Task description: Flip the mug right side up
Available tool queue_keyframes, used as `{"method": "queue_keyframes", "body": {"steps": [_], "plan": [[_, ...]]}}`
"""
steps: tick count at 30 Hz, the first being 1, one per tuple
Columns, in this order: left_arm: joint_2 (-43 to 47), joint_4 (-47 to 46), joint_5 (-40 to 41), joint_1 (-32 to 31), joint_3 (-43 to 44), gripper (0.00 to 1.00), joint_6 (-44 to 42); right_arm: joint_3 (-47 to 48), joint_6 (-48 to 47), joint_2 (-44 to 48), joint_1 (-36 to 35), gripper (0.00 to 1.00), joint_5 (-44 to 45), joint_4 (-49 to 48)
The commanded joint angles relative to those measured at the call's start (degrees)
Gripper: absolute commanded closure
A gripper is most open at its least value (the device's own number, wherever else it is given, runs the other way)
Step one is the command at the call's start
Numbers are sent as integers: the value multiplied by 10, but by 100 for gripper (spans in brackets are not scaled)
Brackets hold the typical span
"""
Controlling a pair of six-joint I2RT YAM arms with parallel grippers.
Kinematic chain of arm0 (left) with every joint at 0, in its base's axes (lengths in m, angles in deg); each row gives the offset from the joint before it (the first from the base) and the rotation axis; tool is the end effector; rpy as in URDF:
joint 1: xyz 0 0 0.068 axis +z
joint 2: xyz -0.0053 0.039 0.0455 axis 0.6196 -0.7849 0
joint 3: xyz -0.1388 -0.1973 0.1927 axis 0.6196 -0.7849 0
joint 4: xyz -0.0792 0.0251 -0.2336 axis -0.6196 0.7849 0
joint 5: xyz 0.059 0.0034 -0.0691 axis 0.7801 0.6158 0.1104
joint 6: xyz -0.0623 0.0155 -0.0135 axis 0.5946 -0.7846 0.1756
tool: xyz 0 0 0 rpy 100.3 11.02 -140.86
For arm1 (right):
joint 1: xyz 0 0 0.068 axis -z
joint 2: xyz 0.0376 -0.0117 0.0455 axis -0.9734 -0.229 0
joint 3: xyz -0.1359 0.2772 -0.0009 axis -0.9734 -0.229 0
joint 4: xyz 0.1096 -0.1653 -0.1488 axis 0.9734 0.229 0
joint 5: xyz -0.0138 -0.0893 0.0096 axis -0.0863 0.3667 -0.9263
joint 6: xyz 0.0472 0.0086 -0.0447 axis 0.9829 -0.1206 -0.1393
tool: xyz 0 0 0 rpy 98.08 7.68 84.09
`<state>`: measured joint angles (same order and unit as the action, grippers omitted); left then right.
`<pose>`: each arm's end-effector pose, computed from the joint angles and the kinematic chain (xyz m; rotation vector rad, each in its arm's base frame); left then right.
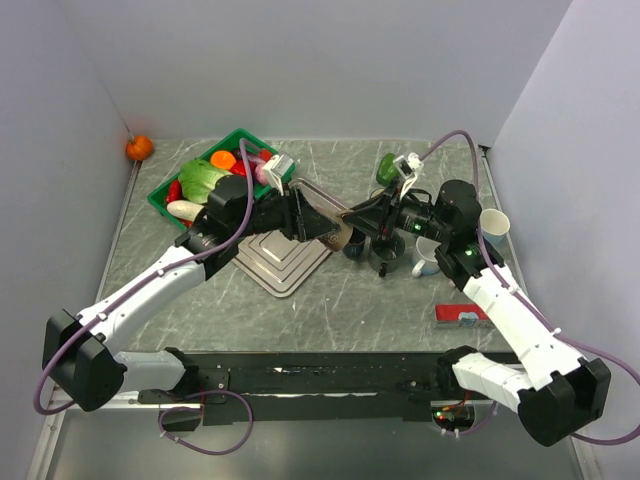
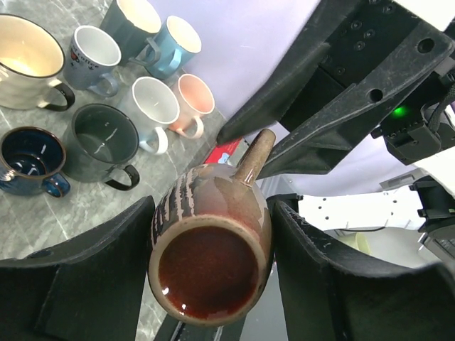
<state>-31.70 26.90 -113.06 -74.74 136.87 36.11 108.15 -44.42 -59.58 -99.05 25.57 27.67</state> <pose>0.2075 -0.1885 0.4040 0.4231 1.8347 -1.4563 0.1841 0.1133 0.4111 -0.6806 1.5628 1.1117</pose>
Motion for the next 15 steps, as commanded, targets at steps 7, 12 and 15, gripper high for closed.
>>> {"method": "queue_keyframes", "body": {"steps": [7, 12, 15], "plan": [[31, -53, -6, -4, 3, 86, 11, 43, -37, -5, -17, 100, -15, -12], [40, -21, 20, -4, 6, 17, -17, 74, -83, -3, -21, 100, 15, 67], [58, 19, 73, -4, 8, 4, -40, 105, -120, -6, -22, 100, 24, 134]]}}
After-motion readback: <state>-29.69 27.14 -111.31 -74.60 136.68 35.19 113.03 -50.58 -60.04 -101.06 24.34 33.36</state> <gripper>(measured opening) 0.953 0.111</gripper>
